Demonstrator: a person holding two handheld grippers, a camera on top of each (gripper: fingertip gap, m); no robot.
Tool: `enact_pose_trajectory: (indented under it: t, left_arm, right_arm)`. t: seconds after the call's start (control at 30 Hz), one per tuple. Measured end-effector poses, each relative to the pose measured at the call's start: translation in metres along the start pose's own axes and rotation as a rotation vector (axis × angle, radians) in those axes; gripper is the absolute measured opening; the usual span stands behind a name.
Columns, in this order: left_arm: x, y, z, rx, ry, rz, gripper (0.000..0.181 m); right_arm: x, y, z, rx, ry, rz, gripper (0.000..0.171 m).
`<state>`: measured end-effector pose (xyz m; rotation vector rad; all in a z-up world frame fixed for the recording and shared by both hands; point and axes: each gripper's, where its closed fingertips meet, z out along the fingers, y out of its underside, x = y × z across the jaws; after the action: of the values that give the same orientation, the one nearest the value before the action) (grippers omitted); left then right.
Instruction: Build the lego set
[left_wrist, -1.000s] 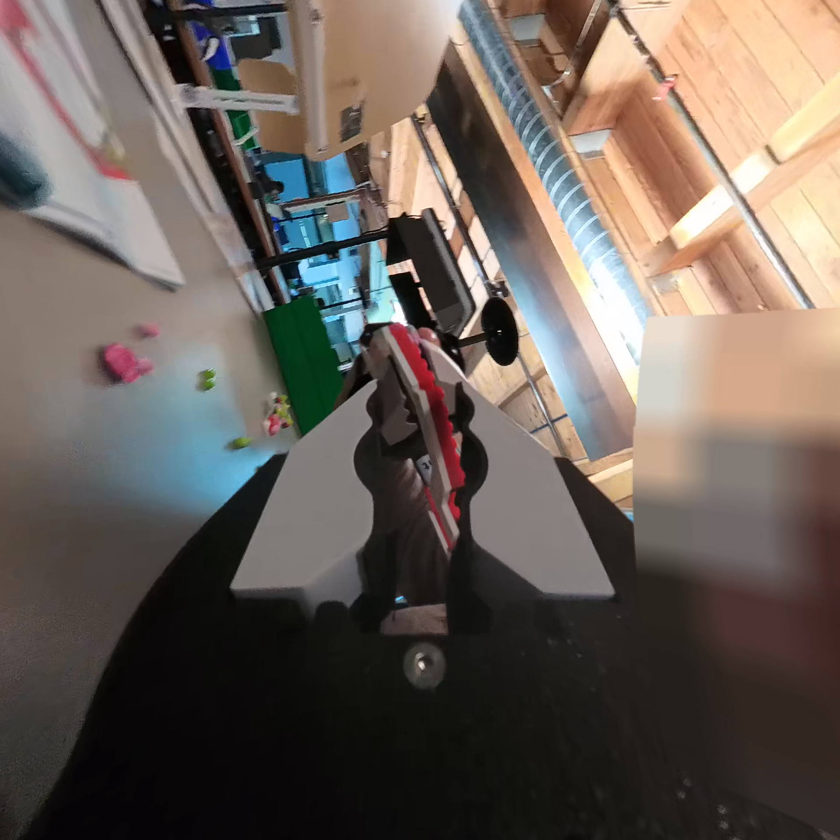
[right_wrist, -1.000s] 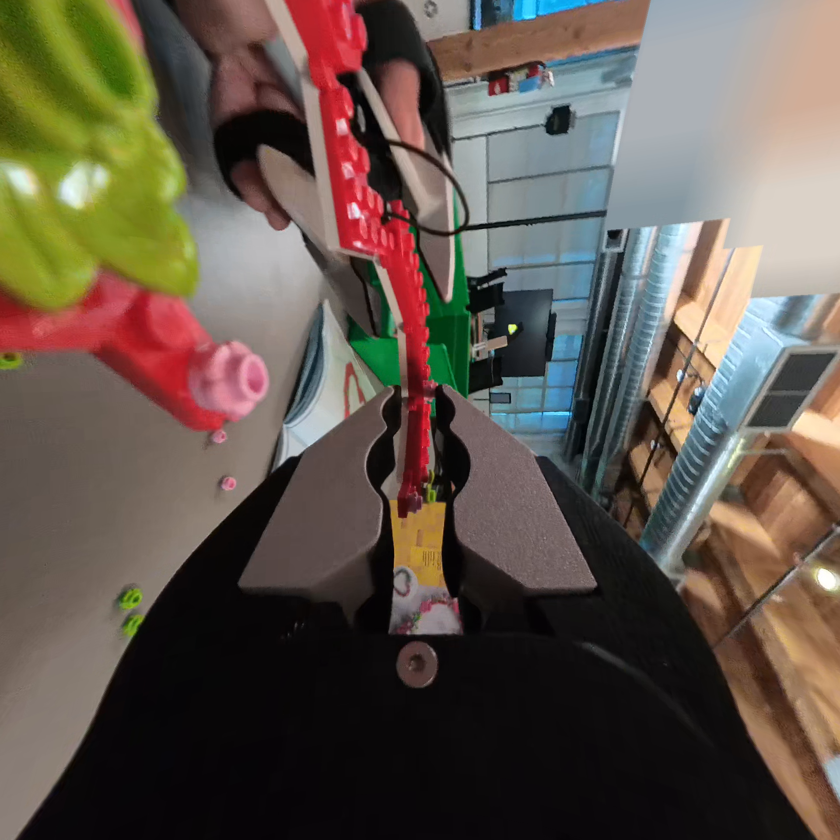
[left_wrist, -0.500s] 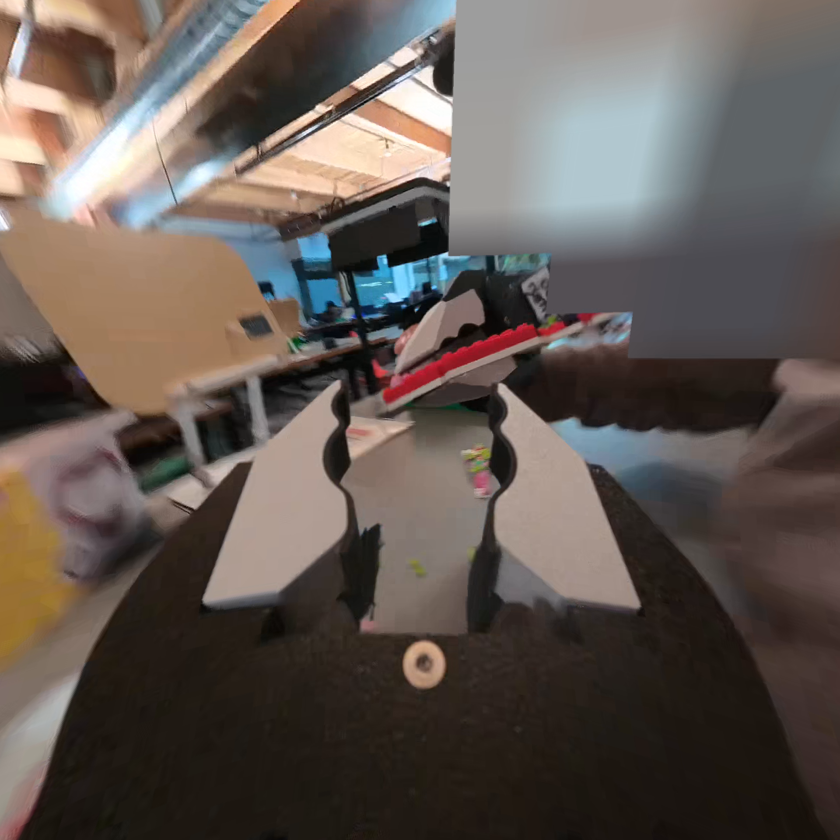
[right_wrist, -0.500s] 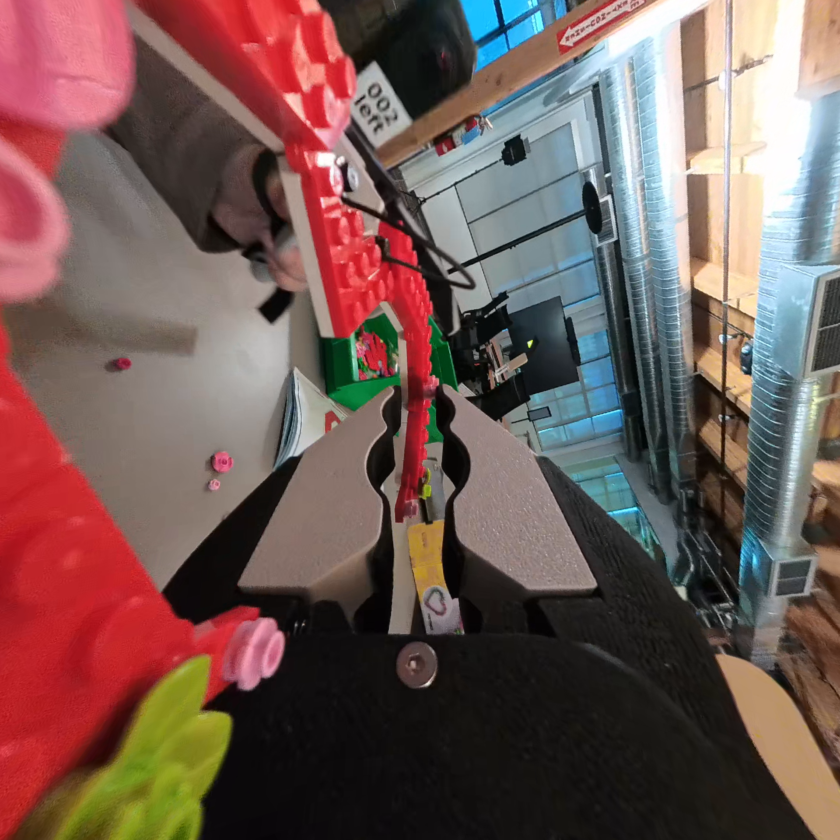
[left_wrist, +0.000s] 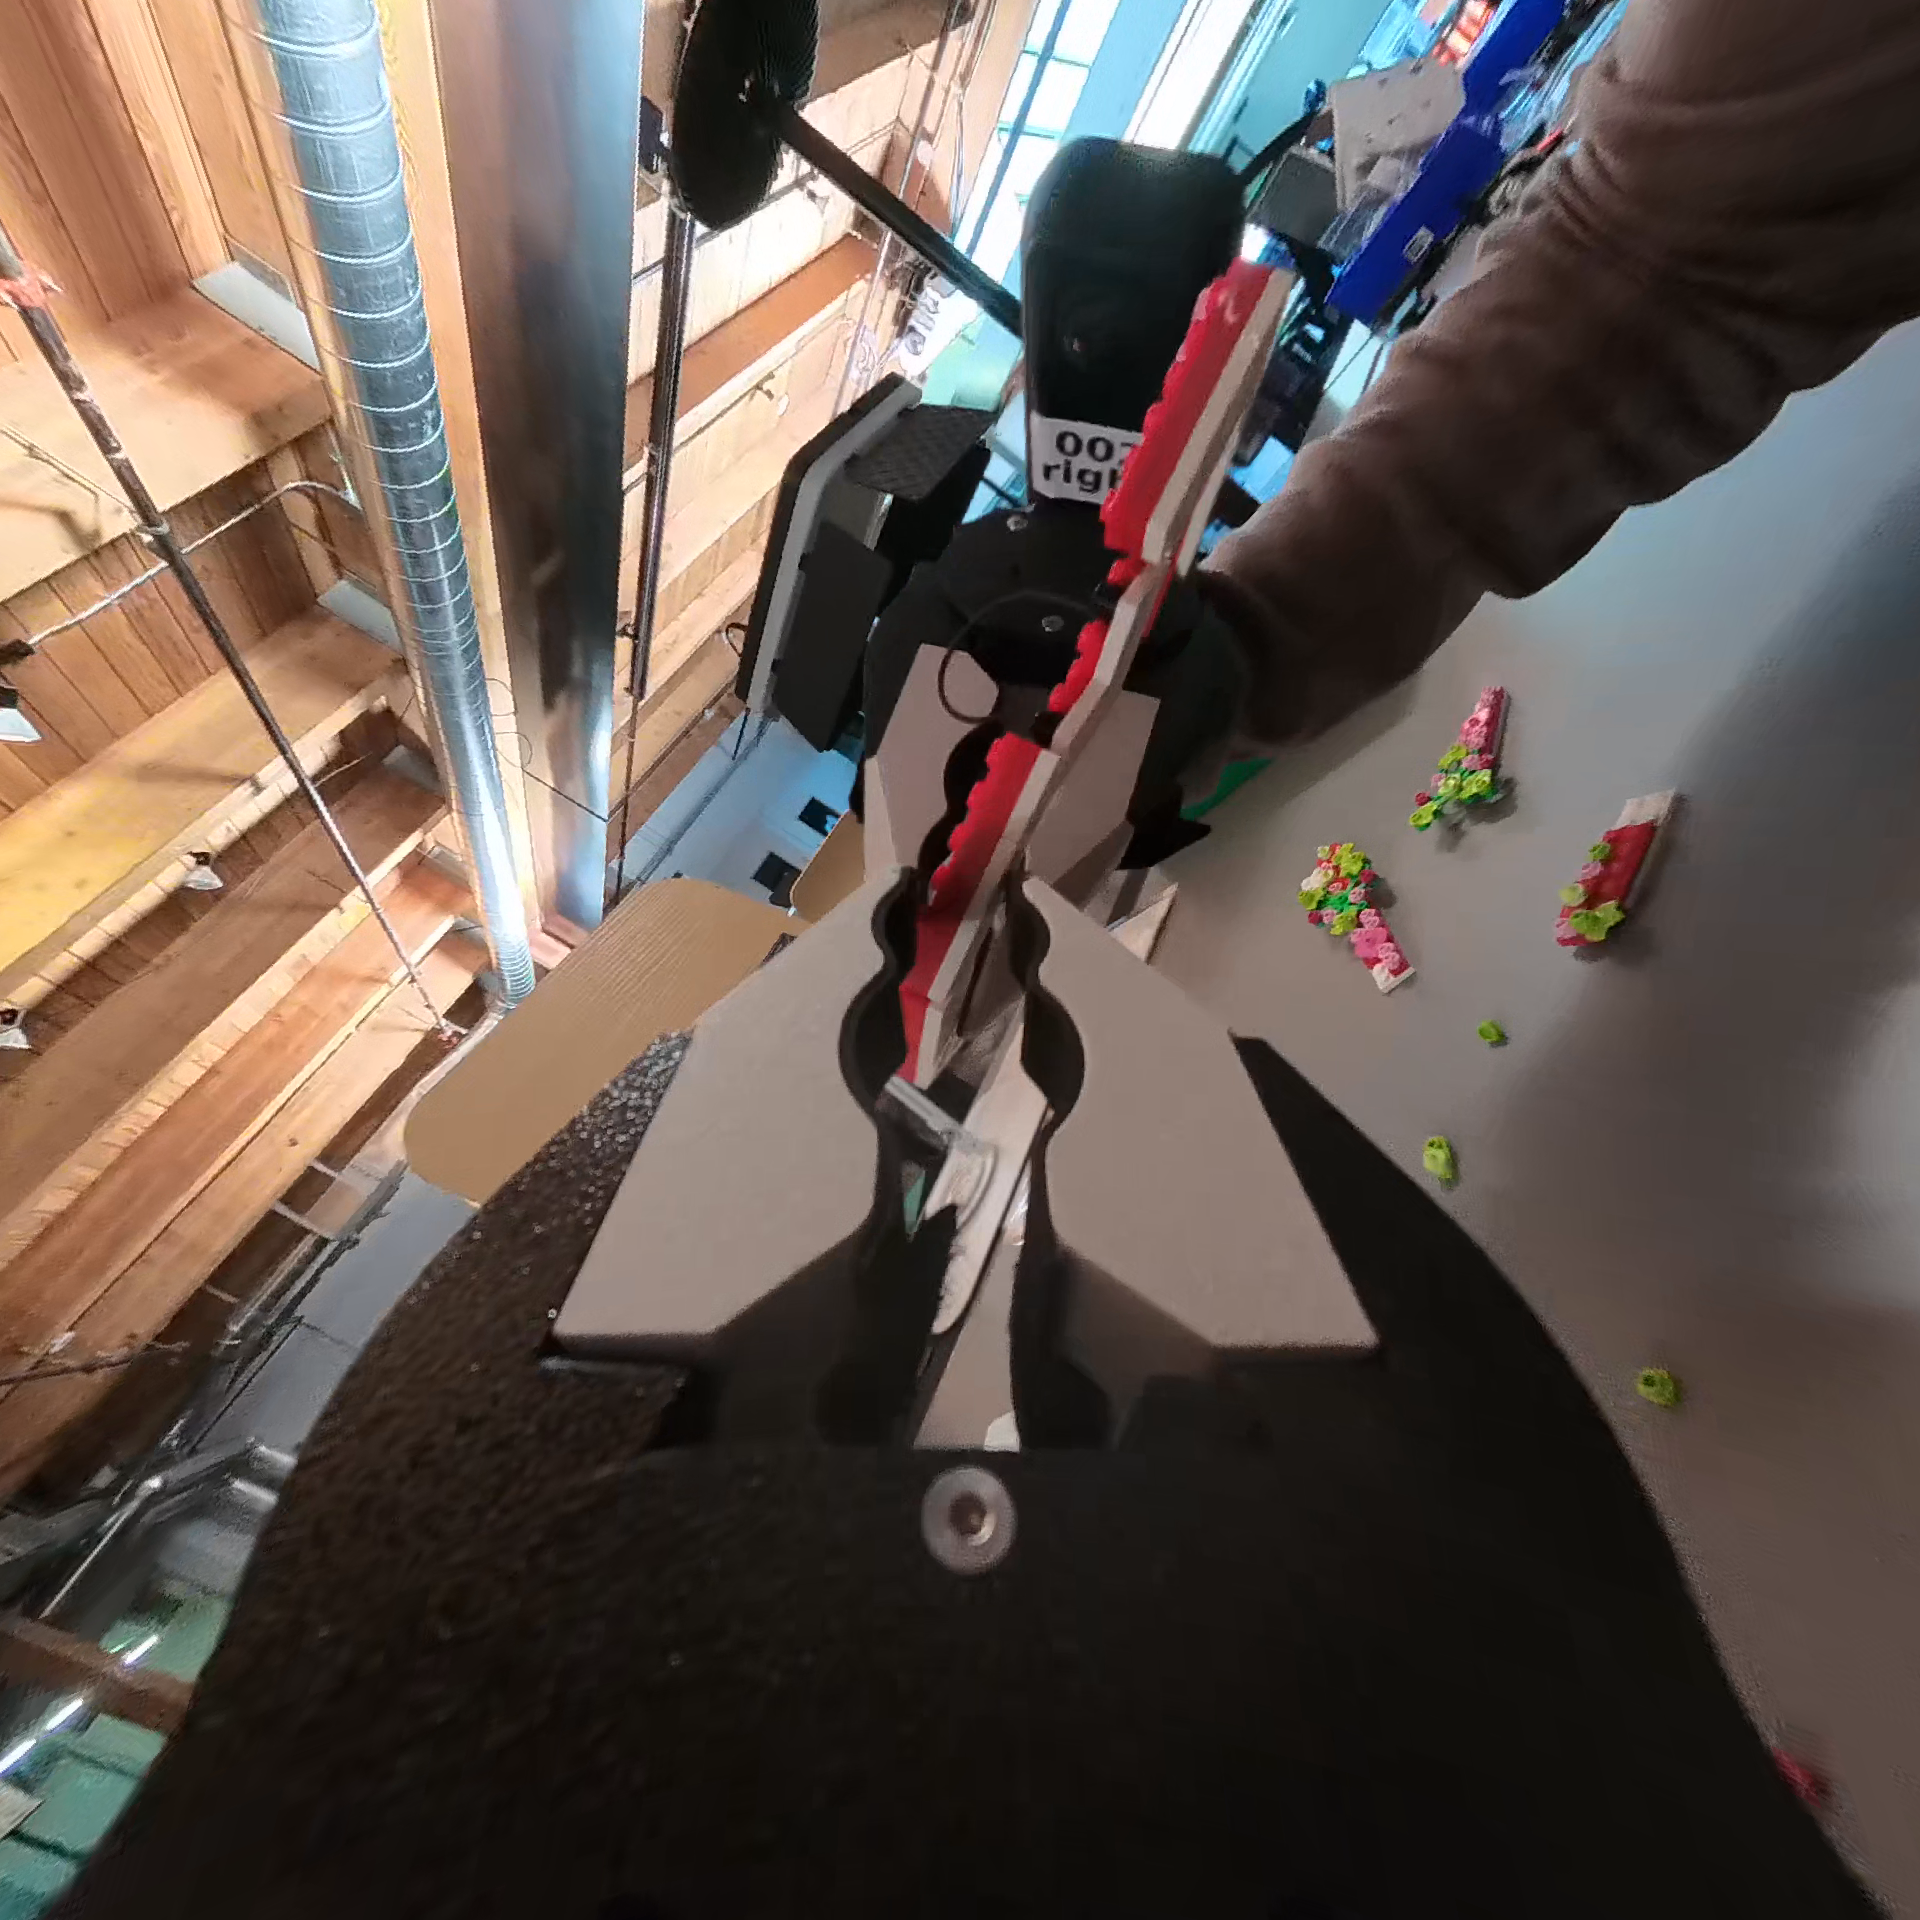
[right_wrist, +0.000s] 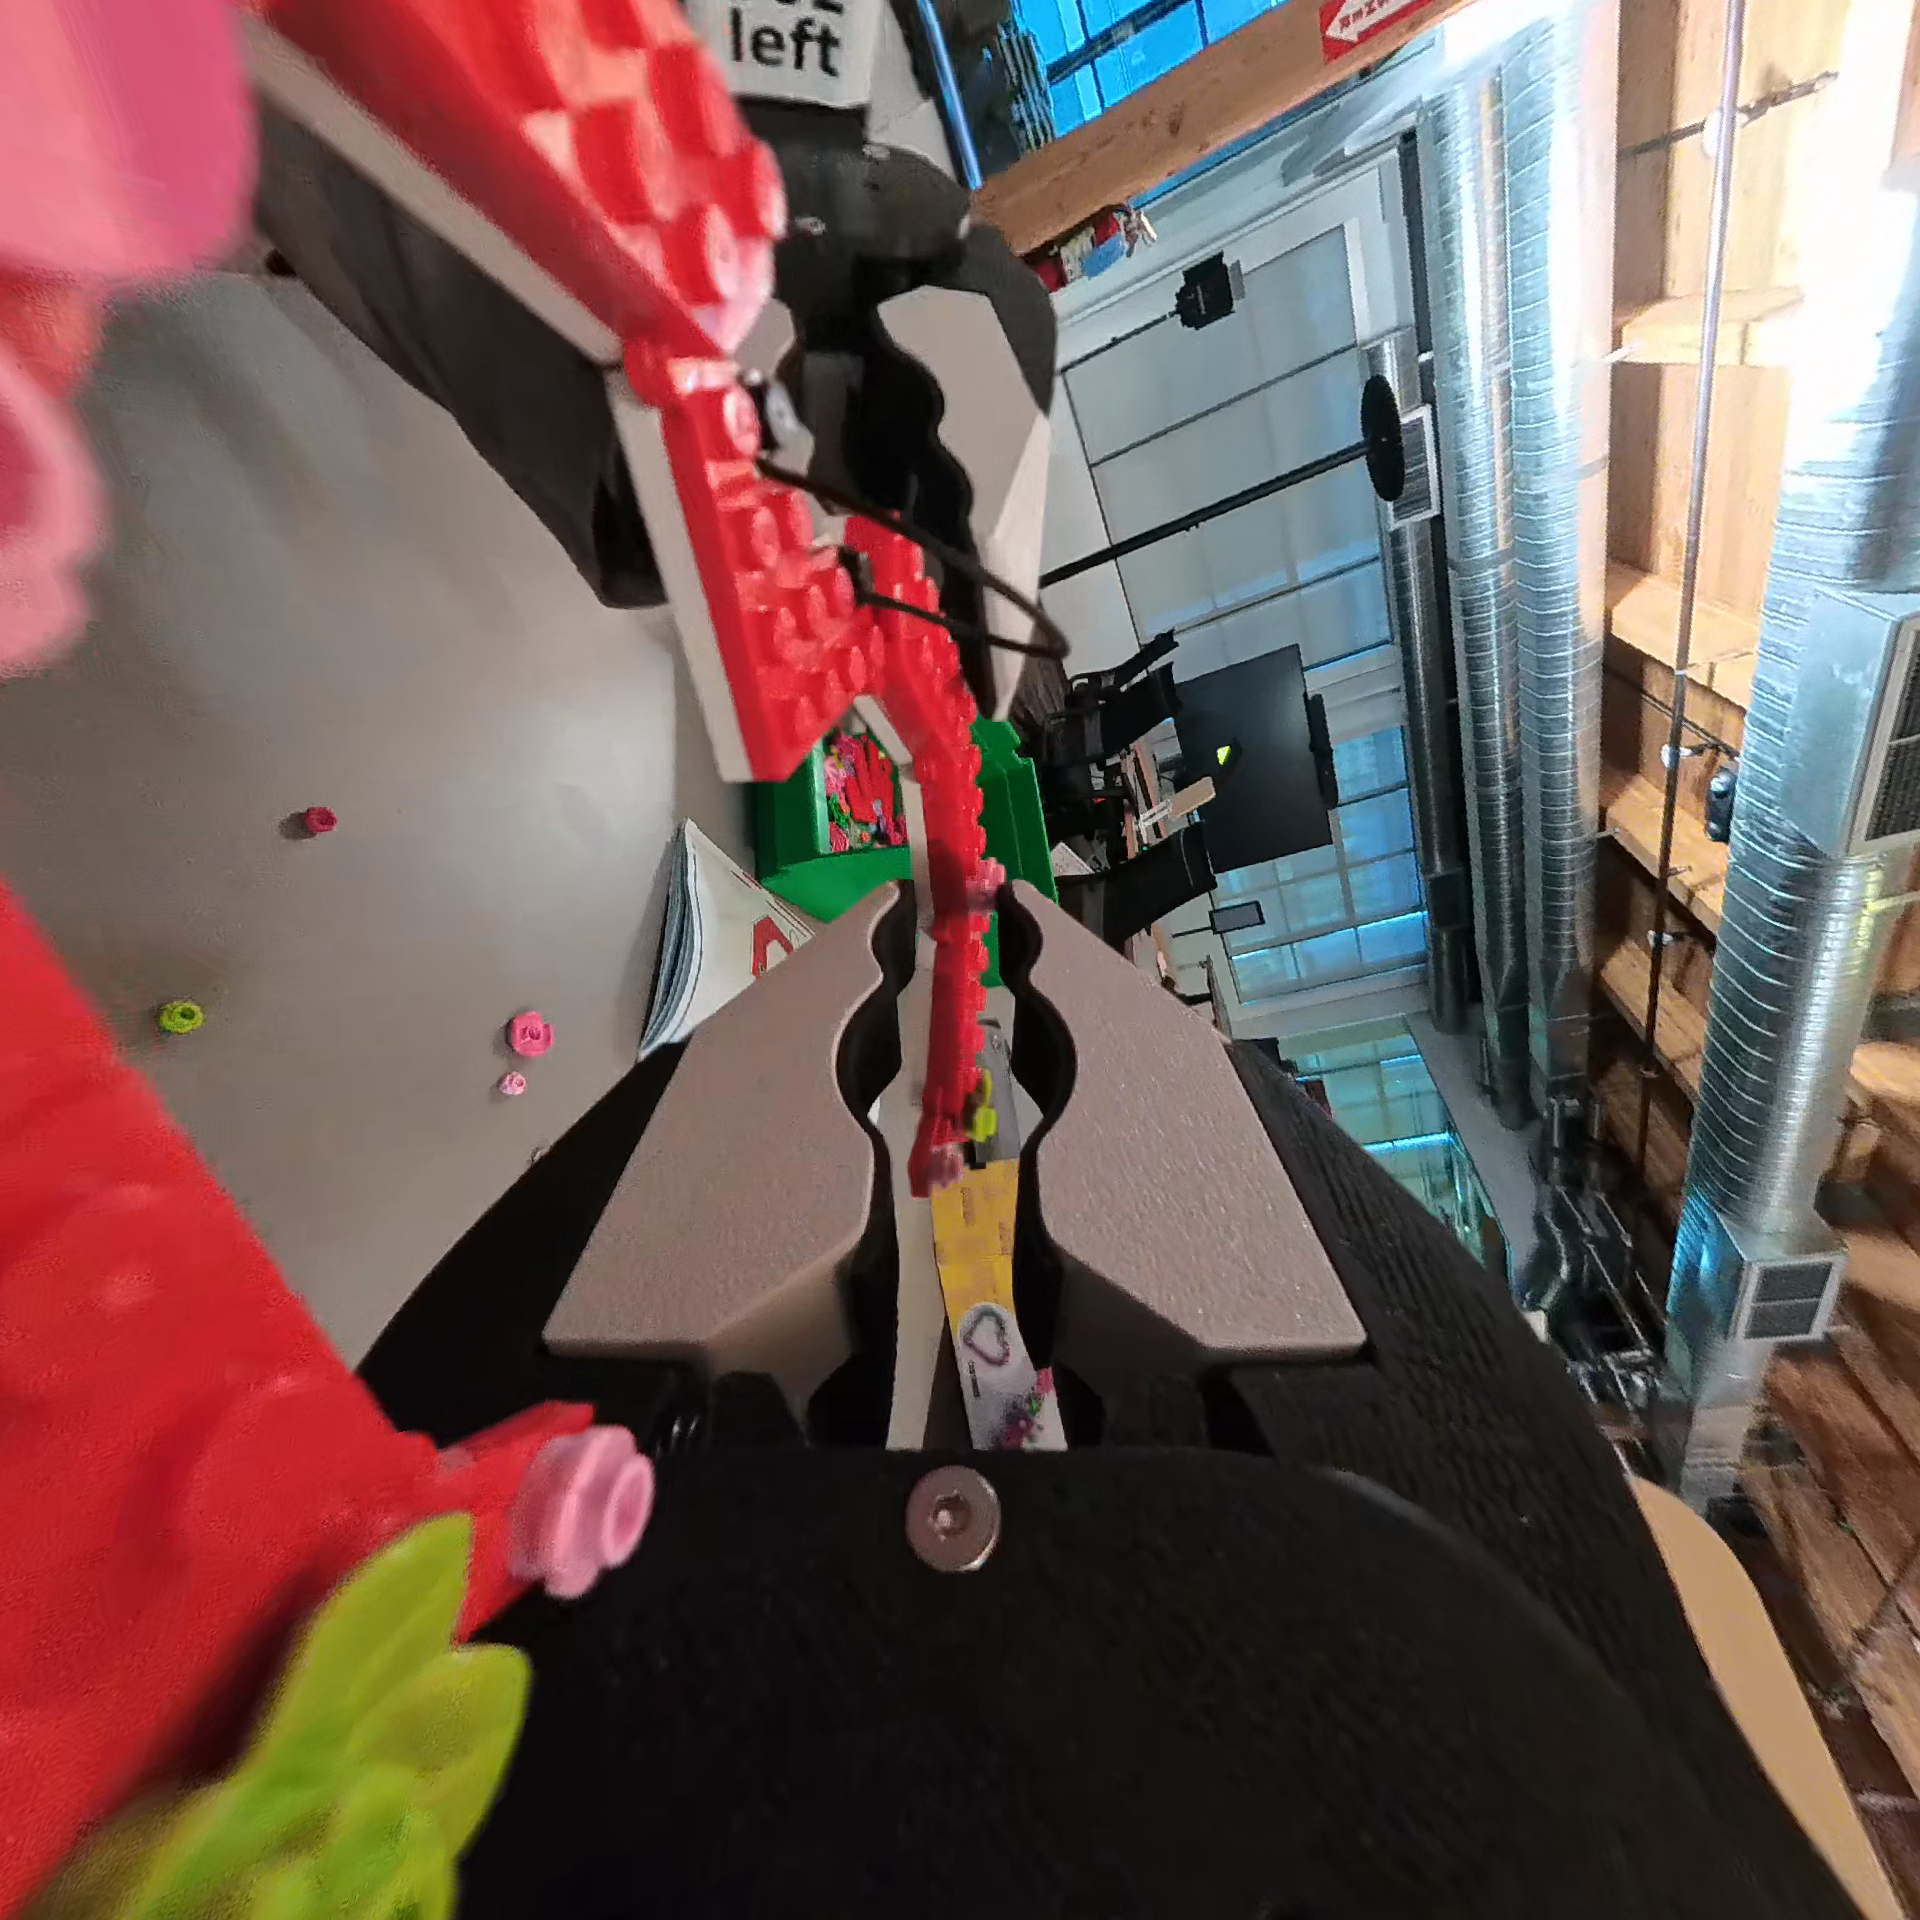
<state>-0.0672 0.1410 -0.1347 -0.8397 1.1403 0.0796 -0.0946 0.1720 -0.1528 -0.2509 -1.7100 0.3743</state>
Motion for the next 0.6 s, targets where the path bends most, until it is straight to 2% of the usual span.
enact_pose_trajectory:
  t: [0.07, 0.1, 0.2, 0.33, 0.4, 0.5, 0.6]
  left_arm:
    - [0.000, 0.005, 0.002, -0.032, -0.019, 0.020, 0.013]
    - [0.001, 0.007, 0.002, -0.044, -0.022, 0.035, 0.012]
    - [0.000, 0.020, 0.004, -0.113, -0.059, 0.055, 0.010]
    - [-0.006, 0.050, 0.002, -0.276, -0.136, 0.105, 0.010]
    - [-0.006, 0.069, 0.000, -0.387, -0.147, 0.141, 0.010]
    - [-0.007, 0.095, -0.003, -0.537, -0.168, 0.199, 0.010]
    - [-0.004, 0.121, -0.003, -0.694, -0.156, 0.256, 0.010]
  right_arm:
    - [0.004, 0.005, -0.001, -0.020, 0.030, 0.014, 0.020]
    - [0.007, 0.010, -0.002, -0.043, 0.048, 0.022, 0.033]
    - [0.017, 0.040, -0.015, -0.141, 0.102, 0.009, 0.039]
    - [0.026, 0.109, -0.064, -0.388, 0.186, 0.045, 0.043]
    - [0.032, 0.126, -0.098, -0.463, 0.253, 0.092, 0.043]
    - [0.042, 0.108, -0.135, -0.501, 0.348, 0.108, 0.043]
    - [0.036, 0.055, -0.126, -0.568, 0.316, -0.059, 0.043]
